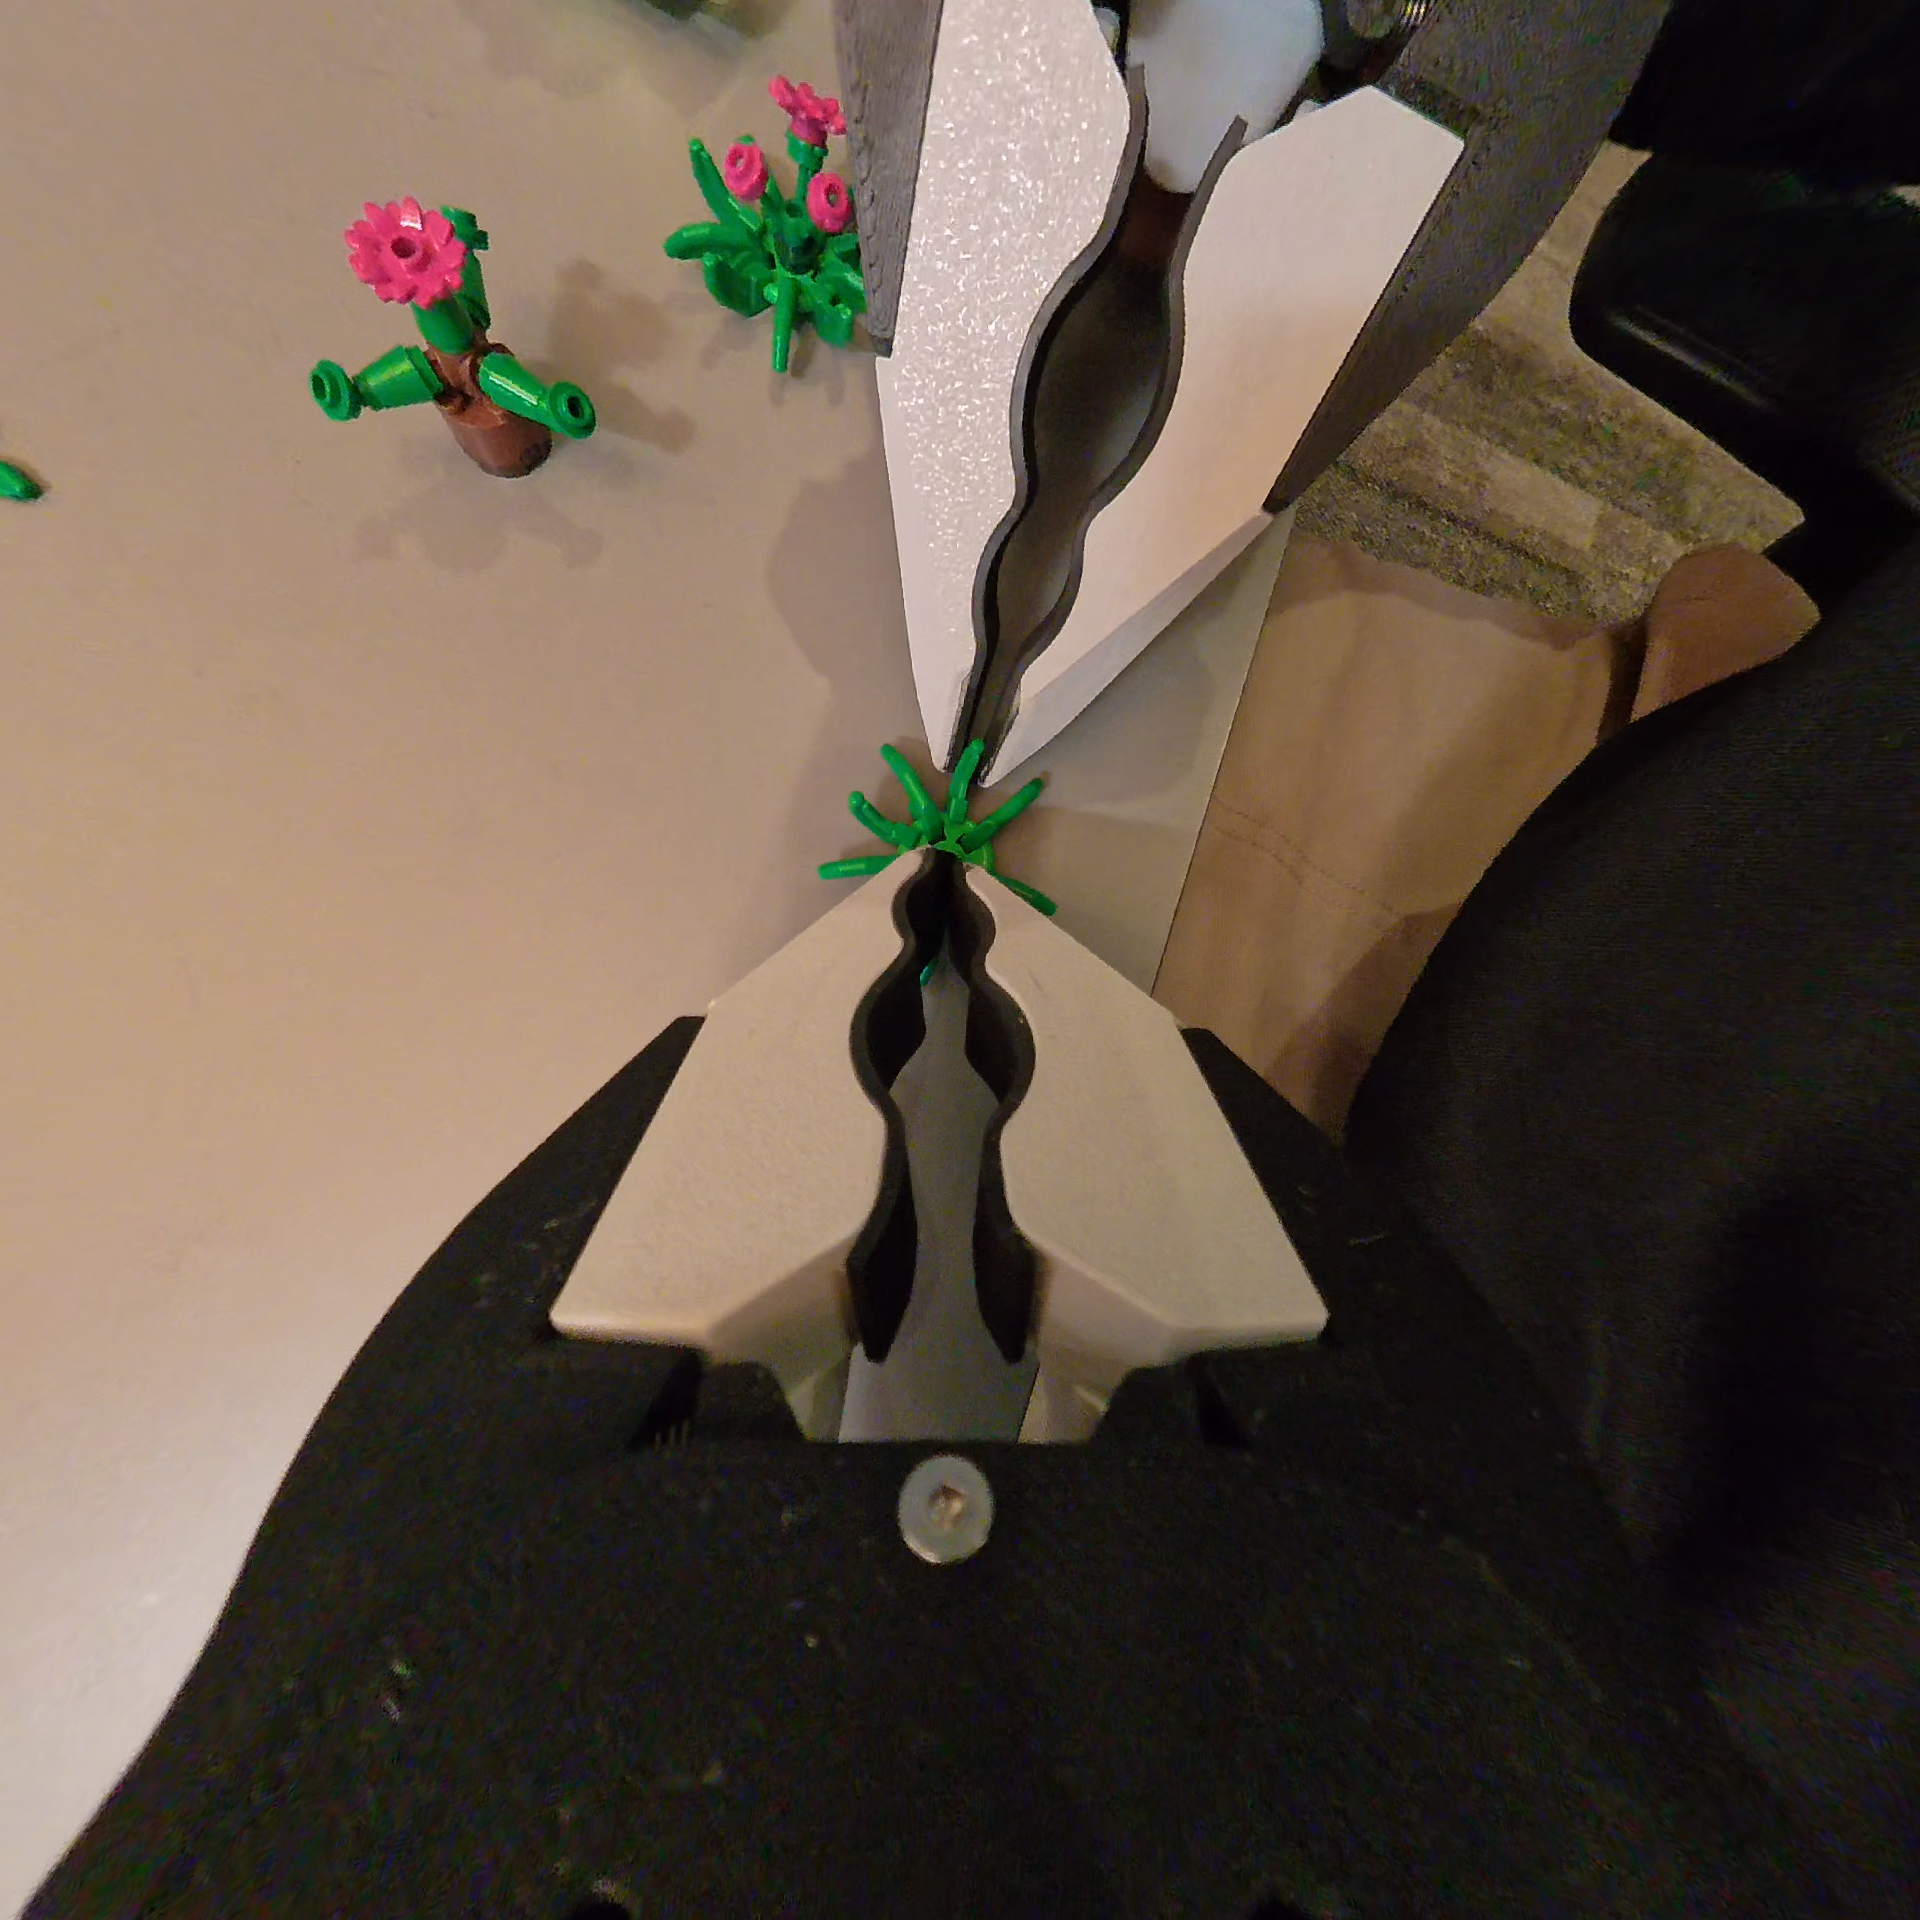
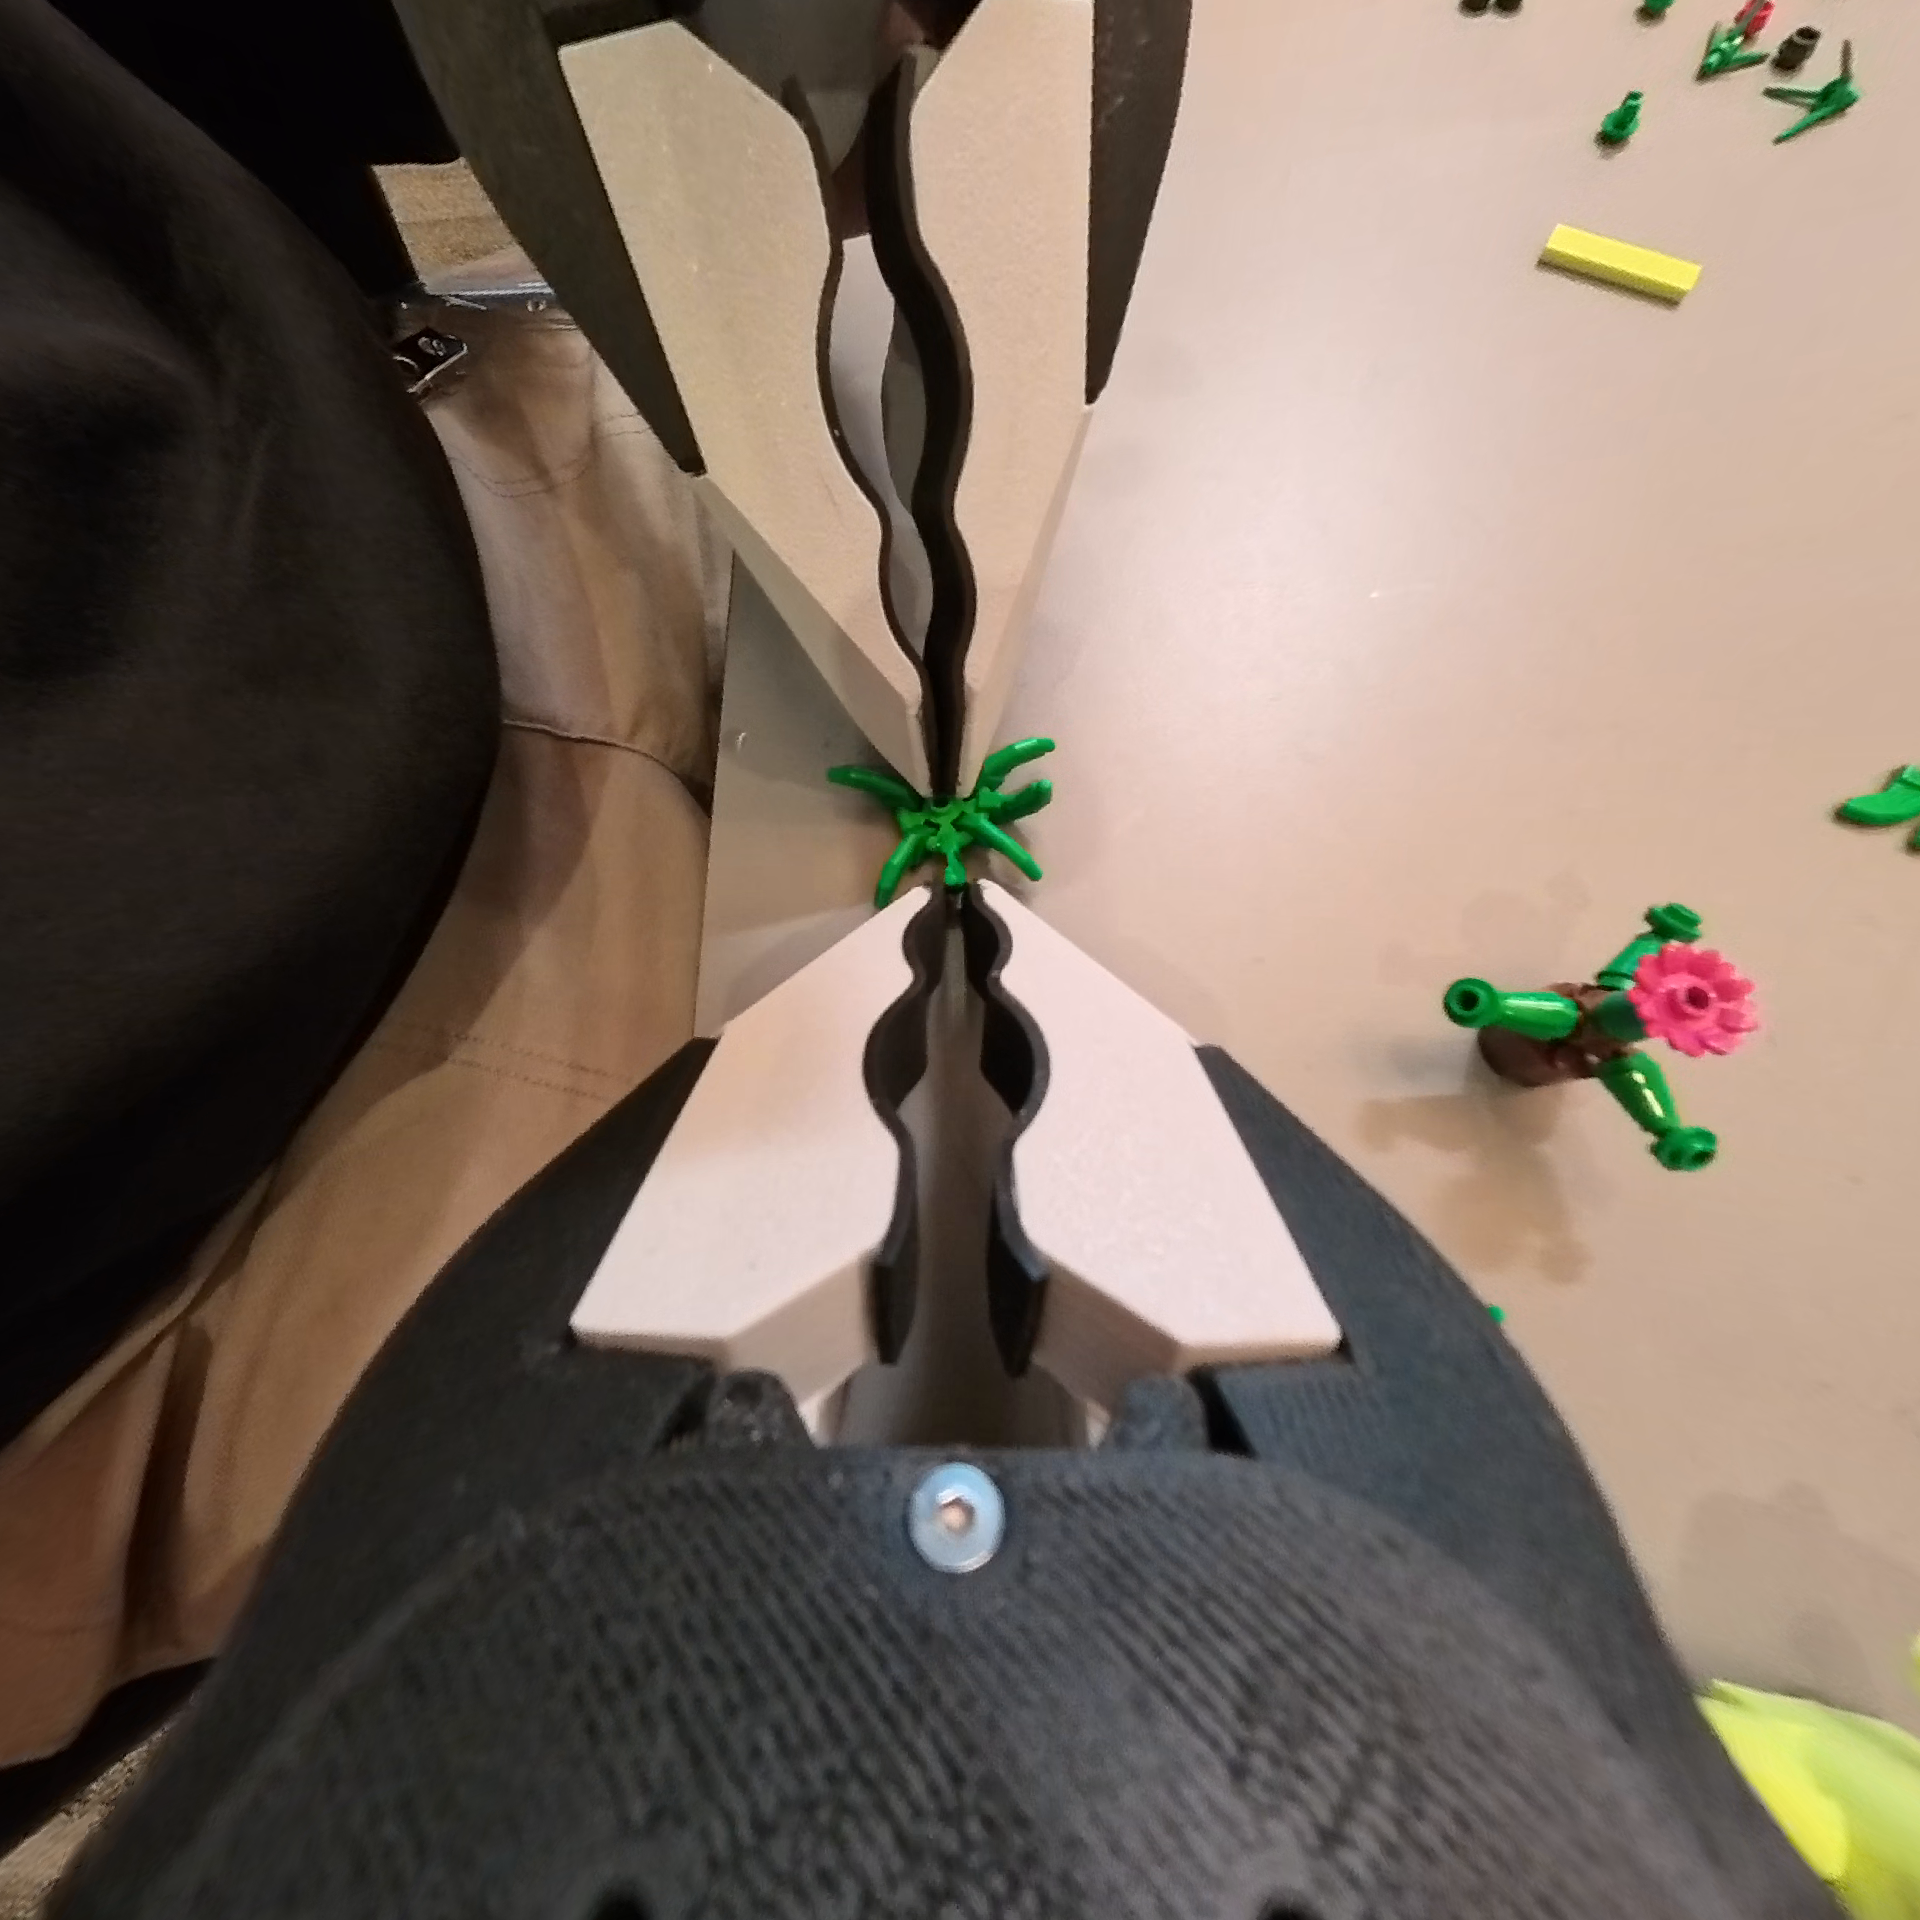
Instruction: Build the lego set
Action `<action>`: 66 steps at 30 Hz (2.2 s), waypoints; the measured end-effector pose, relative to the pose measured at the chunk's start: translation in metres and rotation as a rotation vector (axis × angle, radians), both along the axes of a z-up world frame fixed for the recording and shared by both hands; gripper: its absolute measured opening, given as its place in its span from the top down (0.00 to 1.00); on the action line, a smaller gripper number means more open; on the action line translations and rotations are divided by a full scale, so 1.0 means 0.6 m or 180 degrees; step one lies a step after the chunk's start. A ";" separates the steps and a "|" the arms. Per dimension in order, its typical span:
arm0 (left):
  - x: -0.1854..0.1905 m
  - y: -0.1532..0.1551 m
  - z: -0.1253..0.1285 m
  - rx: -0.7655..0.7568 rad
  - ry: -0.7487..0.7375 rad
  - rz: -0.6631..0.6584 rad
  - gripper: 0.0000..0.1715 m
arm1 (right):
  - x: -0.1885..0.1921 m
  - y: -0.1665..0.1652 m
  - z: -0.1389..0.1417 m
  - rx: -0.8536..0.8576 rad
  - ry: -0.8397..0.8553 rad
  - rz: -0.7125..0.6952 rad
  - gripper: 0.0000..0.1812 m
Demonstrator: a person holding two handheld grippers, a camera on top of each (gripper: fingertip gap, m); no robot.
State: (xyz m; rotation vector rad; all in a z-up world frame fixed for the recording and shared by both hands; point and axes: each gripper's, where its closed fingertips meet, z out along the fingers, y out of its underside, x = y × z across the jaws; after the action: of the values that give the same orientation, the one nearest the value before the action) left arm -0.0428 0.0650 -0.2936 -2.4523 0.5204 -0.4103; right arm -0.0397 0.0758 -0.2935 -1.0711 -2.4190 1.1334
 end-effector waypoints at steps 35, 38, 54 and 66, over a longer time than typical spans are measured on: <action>-0.369 -0.006 0.021 0.0598 0.0577 0.2276 0.88 | -0.001 0.078 0.056 -0.0205 0.0666 -0.1362 0.94; -0.384 0.000 0.031 0.0668 0.0605 0.2301 0.88 | -0.002 0.077 0.053 -0.0188 0.0637 -0.1353 0.95; -0.539 -0.095 0.029 0.0631 0.0825 0.3228 0.95 | -0.004 0.072 0.039 -0.0123 0.0493 -0.1277 0.99; -0.576 -0.133 0.025 0.0602 0.0910 0.3479 0.97 | -0.004 0.072 0.038 -0.0081 0.0505 -0.1277 0.98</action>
State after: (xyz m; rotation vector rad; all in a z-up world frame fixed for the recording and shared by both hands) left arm -0.3882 -0.0145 -0.2785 -2.2177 -0.6586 0.4222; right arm -0.0419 0.1190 -0.2705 -1.3418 -1.9572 1.0653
